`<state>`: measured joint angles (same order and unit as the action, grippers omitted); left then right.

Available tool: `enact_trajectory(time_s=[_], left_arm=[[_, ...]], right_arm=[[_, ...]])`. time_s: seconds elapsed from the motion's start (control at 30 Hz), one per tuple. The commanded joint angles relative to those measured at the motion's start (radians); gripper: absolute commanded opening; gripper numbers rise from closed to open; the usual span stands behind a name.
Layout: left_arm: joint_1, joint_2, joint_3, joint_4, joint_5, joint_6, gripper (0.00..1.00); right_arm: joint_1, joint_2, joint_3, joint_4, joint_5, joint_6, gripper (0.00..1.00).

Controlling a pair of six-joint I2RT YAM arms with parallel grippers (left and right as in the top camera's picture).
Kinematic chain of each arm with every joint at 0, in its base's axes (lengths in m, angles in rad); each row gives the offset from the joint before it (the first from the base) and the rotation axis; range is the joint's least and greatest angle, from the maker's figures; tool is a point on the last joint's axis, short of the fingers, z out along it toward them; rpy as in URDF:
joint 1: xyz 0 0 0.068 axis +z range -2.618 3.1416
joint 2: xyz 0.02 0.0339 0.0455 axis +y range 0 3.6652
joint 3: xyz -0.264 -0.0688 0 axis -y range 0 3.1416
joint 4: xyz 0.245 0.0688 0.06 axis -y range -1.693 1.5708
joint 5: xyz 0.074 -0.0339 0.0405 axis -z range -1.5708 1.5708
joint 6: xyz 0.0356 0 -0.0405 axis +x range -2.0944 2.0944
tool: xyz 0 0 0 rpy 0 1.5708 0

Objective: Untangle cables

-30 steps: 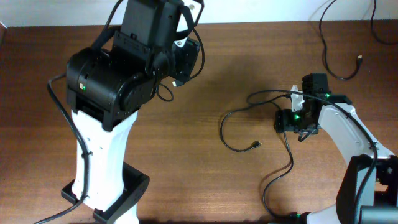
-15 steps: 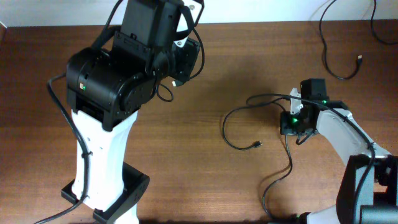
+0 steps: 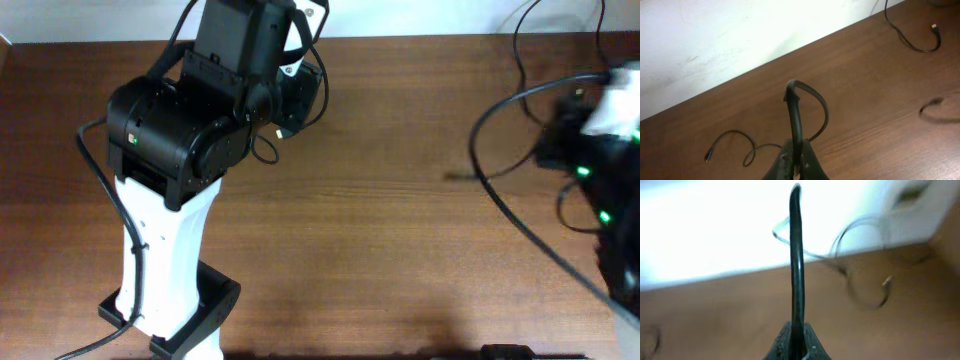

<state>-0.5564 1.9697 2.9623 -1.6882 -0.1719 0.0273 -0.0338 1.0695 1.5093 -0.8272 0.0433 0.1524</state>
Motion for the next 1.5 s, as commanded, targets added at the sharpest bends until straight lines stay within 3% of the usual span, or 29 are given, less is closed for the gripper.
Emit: enact_trajectory(time_s=[0.0, 0.1, 0.2, 0.47, 0.57, 0.83, 1.03, 1.3, 1.47], left_arm=[[-0.005, -0.001, 0.002, 0.000, 0.000, 0.015, 0.00], [-0.005, -0.001, 0.002, 0.000, 0.000, 0.016, 0.00], [-0.005, -0.001, 0.002, 0.000, 0.000, 0.024, 0.00], [-0.005, -0.001, 0.002, 0.000, 0.000, 0.023, 0.00], [-0.005, -0.001, 0.002, 0.000, 0.000, 0.024, 0.00], [-0.005, -0.001, -0.013, 0.000, -0.001, 0.028, 0.00], [-0.005, -0.001, -0.016, 0.000, 0.000, 0.031, 0.00], [-0.005, -0.001, -0.016, 0.000, -0.001, 0.031, 0.00], [-0.005, -0.001, -0.016, 0.000, -0.001, 0.031, 0.00]], right_arm=[[0.007, -0.018, 0.036, 0.097, 0.446, 0.014, 0.04], [0.000, -0.008, 0.035, 0.179, 0.624, -0.014, 0.04], [-0.072, 0.055, 0.035, 0.227, 0.644, -0.043, 0.04], [-0.369, 0.261, 0.036, 0.285, 0.431, -0.002, 0.04], [-0.474, 0.292, 0.036, 0.310, 0.422, 0.097, 0.04], [-0.646, 0.295, 0.036, 0.431, 0.360, 0.092, 0.04], [-0.643, 0.378, 0.029, 0.293, 0.149, 0.101, 0.04], [-0.601, 0.553, -0.057, 0.216, 0.121, 0.145, 0.04], [-0.625, 0.562, -0.101, 0.229, 0.122, 0.170, 0.04]])
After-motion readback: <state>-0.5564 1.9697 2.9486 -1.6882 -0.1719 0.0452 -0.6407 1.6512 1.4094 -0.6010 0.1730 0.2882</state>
